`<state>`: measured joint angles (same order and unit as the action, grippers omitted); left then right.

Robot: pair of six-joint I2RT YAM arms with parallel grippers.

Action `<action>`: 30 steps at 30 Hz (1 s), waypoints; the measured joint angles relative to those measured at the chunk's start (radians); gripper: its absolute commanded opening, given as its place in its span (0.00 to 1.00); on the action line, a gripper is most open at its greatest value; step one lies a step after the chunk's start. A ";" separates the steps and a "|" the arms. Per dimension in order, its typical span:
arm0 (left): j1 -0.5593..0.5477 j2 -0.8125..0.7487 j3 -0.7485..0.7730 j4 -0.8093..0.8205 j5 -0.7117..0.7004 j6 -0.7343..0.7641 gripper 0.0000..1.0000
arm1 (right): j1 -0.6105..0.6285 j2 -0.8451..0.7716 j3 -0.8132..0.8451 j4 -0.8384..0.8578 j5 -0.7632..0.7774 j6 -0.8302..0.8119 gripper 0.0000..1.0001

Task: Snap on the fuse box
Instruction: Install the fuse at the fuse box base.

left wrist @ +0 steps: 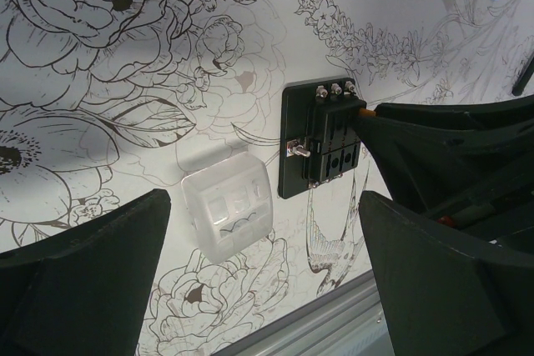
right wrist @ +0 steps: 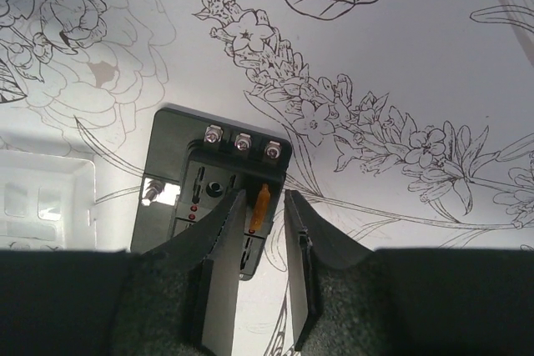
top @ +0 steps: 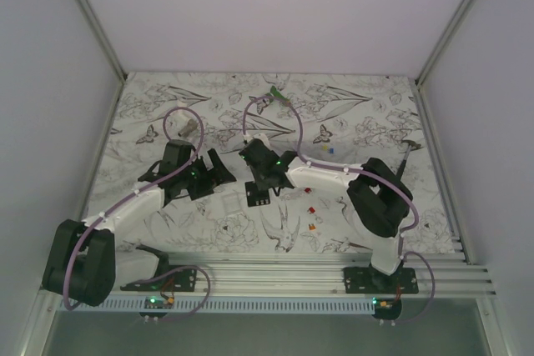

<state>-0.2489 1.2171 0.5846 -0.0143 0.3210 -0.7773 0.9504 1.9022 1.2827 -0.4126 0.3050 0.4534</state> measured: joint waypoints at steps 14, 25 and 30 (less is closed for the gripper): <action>0.000 0.000 0.000 0.000 0.000 0.000 1.00 | 0.000 -0.014 0.000 -0.020 0.000 0.045 0.16; 0.000 0.000 0.000 0.000 0.000 0.000 0.99 | 0.000 -0.014 0.005 -0.045 0.000 0.077 0.00; 0.000 0.000 0.000 0.000 0.000 0.000 1.00 | 0.000 -0.009 0.006 -0.046 0.001 0.079 0.00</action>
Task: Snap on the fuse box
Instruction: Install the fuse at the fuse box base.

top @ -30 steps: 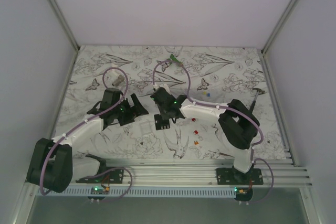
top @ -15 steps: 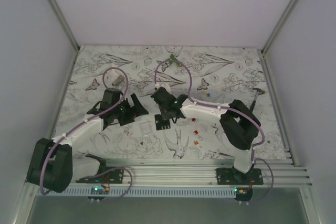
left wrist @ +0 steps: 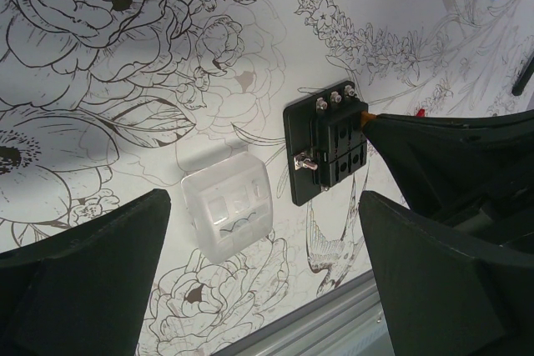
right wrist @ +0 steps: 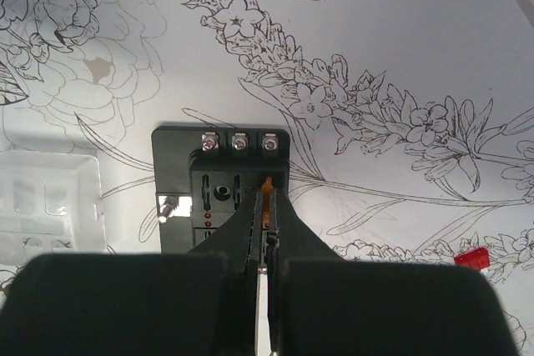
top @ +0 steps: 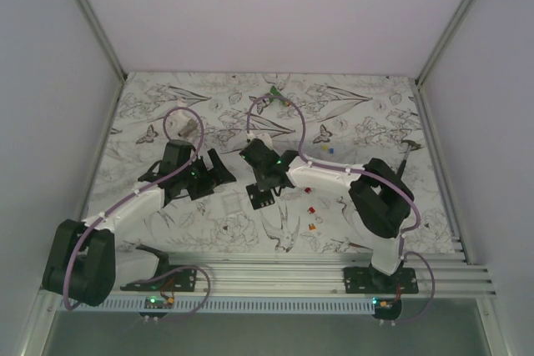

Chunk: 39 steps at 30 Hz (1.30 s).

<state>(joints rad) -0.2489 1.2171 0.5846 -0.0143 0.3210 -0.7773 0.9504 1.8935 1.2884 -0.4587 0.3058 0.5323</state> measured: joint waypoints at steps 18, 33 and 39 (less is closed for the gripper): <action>0.000 0.000 0.000 0.000 0.000 0.000 0.99 | -0.109 -0.021 -0.096 0.161 -0.097 0.024 0.00; -0.001 0.000 0.001 0.000 0.008 0.000 0.98 | -0.153 -0.012 -0.068 0.095 -0.172 -0.023 0.00; -0.001 0.000 0.001 0.000 0.012 0.000 0.99 | -0.156 0.029 -0.004 0.024 -0.183 -0.027 0.00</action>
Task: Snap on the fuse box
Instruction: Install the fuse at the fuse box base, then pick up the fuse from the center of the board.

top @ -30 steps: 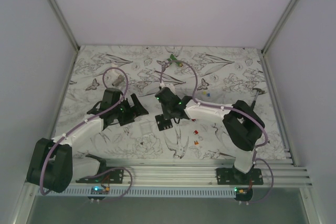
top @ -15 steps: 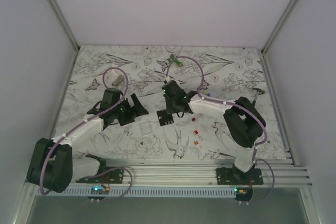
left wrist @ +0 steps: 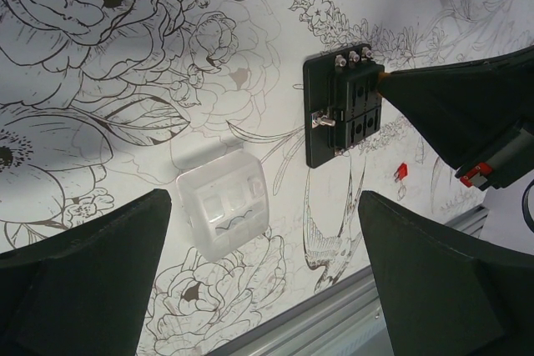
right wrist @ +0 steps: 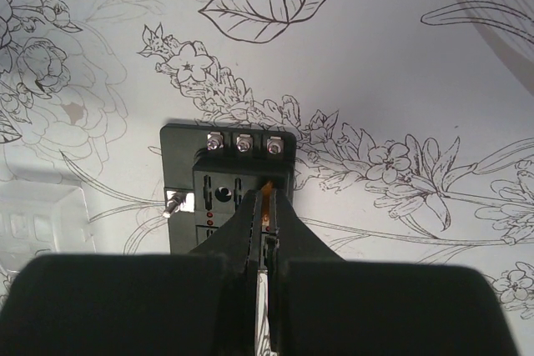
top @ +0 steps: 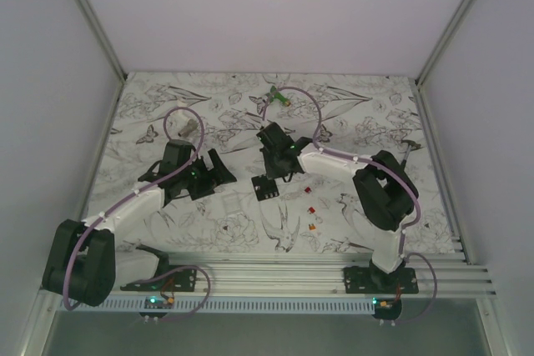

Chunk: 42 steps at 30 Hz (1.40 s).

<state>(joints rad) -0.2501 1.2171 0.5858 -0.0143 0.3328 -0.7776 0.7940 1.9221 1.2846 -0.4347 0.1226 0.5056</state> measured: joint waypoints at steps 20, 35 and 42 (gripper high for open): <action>-0.013 -0.132 0.000 -0.020 0.010 -0.011 1.00 | 0.033 -0.229 -0.054 -0.093 0.043 -0.118 0.51; -0.013 -0.167 0.000 -0.067 0.010 0.010 1.00 | -0.166 -0.253 -0.213 -0.173 -0.015 -0.368 0.51; -0.013 -0.167 0.001 -0.074 0.010 0.016 1.00 | -0.188 -0.206 -0.212 -0.172 -0.075 -0.474 0.49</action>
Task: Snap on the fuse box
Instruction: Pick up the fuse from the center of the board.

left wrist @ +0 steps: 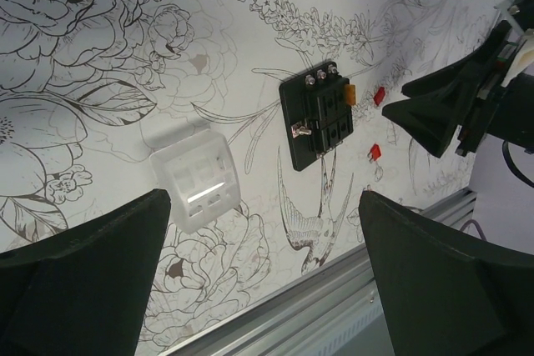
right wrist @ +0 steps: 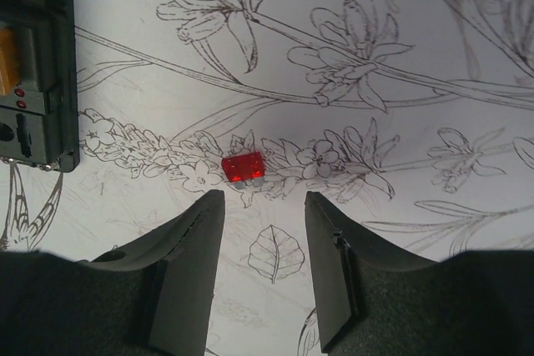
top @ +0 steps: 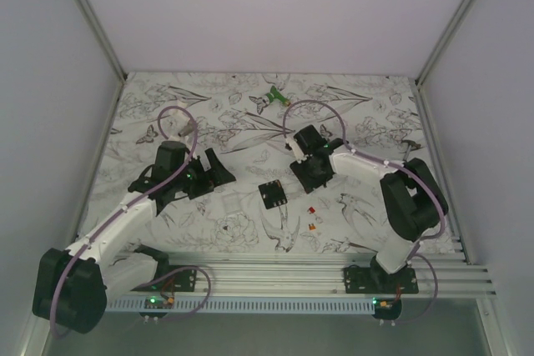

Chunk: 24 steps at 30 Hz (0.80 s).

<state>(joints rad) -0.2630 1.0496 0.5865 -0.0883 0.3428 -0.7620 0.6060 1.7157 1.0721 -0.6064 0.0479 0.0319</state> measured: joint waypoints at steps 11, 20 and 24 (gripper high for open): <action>-0.004 0.002 0.005 -0.008 0.000 0.005 1.00 | 0.007 0.072 0.036 0.000 -0.024 -0.071 0.44; -0.005 0.005 0.005 -0.011 0.000 0.005 1.00 | 0.025 0.092 0.058 -0.001 -0.024 -0.085 0.39; -0.005 0.006 0.005 -0.010 0.000 0.005 1.00 | 0.026 0.095 0.060 0.000 -0.024 -0.085 0.39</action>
<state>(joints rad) -0.2684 1.0557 0.5919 -0.0986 0.3428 -0.7574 0.6319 1.8111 1.1320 -0.6067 0.0238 -0.0532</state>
